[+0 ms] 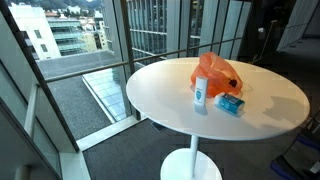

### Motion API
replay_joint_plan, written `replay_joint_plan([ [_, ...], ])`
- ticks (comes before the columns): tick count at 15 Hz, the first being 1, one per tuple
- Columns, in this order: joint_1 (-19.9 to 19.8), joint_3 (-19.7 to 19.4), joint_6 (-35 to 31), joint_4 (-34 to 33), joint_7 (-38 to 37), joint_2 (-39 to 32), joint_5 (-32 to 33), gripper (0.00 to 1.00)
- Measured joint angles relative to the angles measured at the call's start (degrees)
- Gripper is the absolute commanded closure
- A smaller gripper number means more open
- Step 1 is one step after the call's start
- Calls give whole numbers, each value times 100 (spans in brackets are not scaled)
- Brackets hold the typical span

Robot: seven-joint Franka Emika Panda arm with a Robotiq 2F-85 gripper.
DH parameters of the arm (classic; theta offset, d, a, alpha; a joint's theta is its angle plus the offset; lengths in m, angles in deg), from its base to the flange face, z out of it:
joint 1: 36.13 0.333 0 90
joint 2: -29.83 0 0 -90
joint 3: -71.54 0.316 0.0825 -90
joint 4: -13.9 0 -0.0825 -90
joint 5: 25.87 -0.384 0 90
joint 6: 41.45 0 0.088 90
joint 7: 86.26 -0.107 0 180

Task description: Put the yellow bottle in the plastic bag

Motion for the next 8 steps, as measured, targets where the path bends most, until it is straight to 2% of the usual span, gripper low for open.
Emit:
replay_joint_plan([
  [4, -105, -63, 653, -5, 167, 539, 24, 0],
  [8, -151, -111, 829, 0, 231, 805, 24, 0],
])
